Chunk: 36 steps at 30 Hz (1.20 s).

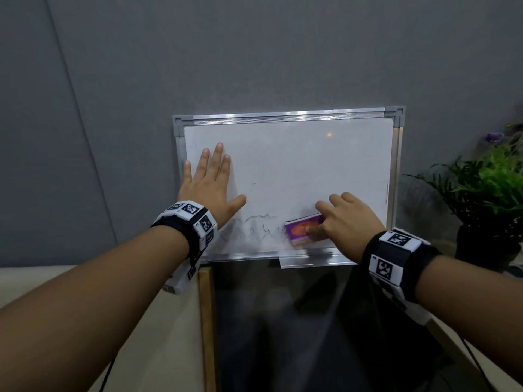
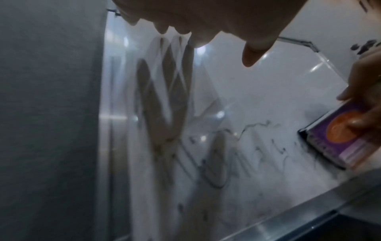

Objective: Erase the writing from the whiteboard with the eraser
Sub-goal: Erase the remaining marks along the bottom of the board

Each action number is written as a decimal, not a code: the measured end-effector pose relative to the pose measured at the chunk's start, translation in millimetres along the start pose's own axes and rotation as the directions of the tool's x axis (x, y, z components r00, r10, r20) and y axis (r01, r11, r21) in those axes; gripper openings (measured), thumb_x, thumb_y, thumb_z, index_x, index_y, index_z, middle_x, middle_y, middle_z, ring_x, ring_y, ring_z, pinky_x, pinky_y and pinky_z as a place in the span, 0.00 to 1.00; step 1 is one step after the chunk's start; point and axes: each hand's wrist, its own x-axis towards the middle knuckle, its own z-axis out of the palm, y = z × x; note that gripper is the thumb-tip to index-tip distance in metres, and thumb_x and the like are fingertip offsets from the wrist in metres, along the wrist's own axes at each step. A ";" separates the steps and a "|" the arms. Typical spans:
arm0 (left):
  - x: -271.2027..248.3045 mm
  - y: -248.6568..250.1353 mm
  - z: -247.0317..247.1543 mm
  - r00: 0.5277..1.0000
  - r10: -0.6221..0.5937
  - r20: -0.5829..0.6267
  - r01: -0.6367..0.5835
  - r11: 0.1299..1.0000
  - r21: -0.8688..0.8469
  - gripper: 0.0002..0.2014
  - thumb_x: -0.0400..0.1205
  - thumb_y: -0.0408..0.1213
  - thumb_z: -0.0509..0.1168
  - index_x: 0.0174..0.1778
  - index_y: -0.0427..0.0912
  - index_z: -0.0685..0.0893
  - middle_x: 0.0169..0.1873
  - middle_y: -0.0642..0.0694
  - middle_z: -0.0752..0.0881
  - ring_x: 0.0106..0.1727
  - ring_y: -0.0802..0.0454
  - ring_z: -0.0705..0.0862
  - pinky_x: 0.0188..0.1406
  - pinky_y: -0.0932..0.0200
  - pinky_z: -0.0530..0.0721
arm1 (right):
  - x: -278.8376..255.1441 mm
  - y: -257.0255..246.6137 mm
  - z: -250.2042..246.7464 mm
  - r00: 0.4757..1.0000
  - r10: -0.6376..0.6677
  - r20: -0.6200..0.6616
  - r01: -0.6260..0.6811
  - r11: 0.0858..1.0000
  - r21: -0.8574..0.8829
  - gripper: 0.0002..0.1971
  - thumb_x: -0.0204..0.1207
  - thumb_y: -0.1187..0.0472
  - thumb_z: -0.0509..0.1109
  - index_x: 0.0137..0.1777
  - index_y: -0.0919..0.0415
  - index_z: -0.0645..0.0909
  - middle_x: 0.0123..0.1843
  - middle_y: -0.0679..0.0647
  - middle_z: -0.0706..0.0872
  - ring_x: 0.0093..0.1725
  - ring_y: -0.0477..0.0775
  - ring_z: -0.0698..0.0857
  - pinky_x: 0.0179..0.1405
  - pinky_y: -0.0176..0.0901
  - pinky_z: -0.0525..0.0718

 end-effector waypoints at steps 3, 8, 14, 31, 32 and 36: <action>-6.7 -15.4 4.9 1.000 -0.026 0.018 0.026 1.000 -0.011 0.44 0.79 0.66 0.46 0.84 0.48 0.34 0.81 0.51 0.27 0.83 0.47 0.33 0.81 0.37 0.39 | -4.0 12.7 -10.4 0.994 0.090 -0.061 -0.090 0.996 -0.004 0.20 0.70 0.59 0.73 0.56 0.33 0.85 0.39 0.54 0.74 0.36 0.59 0.73 0.36 0.50 0.64; -8.0 -12.8 2.0 0.999 -0.037 0.036 0.038 0.999 -0.034 0.43 0.80 0.65 0.46 0.83 0.47 0.34 0.81 0.51 0.28 0.83 0.47 0.34 0.81 0.37 0.39 | 6.1 -3.1 -8.5 0.996 0.052 -0.067 -0.052 0.999 0.009 0.21 0.67 0.62 0.66 0.51 0.35 0.86 0.37 0.54 0.75 0.34 0.59 0.74 0.35 0.50 0.65; -10.2 -10.4 2.0 0.998 -0.038 0.040 0.039 0.998 -0.041 0.43 0.80 0.65 0.46 0.84 0.47 0.34 0.81 0.50 0.28 0.83 0.47 0.34 0.81 0.37 0.38 | -10.7 10.5 -3.5 1.000 -0.027 -0.012 0.026 0.999 -0.032 0.18 0.59 0.62 0.80 0.44 0.38 0.88 0.36 0.56 0.77 0.33 0.61 0.75 0.33 0.51 0.71; -11.1 -9.6 4.1 0.998 -0.043 0.041 0.044 0.998 -0.035 0.43 0.80 0.65 0.45 0.83 0.47 0.34 0.81 0.50 0.27 0.83 0.46 0.34 0.81 0.37 0.39 | -12.3 21.3 -15.9 0.997 0.071 0.014 -0.069 0.994 -0.082 0.20 0.68 0.62 0.70 0.53 0.34 0.86 0.42 0.54 0.77 0.39 0.60 0.75 0.39 0.51 0.69; -11.2 -9.7 3.6 0.998 -0.044 0.043 0.046 0.998 -0.037 0.43 0.80 0.65 0.45 0.83 0.47 0.34 0.81 0.50 0.28 0.83 0.46 0.34 0.81 0.37 0.39 | -7.4 16.4 -16.5 0.998 0.068 -0.002 -0.068 0.995 -0.072 0.19 0.66 0.62 0.70 0.51 0.35 0.87 0.40 0.54 0.76 0.37 0.60 0.75 0.37 0.51 0.69; -12.3 -10.0 2.4 0.998 -0.049 0.049 0.051 0.998 -0.040 0.43 0.80 0.65 0.45 0.83 0.47 0.33 0.81 0.50 0.28 0.83 0.47 0.33 0.81 0.37 0.38 | 4.8 -10.8 -3.3 0.998 -0.051 0.021 0.052 0.996 -0.072 0.14 0.66 0.58 0.73 0.46 0.36 0.88 0.38 0.52 0.76 0.36 0.58 0.74 0.37 0.49 0.68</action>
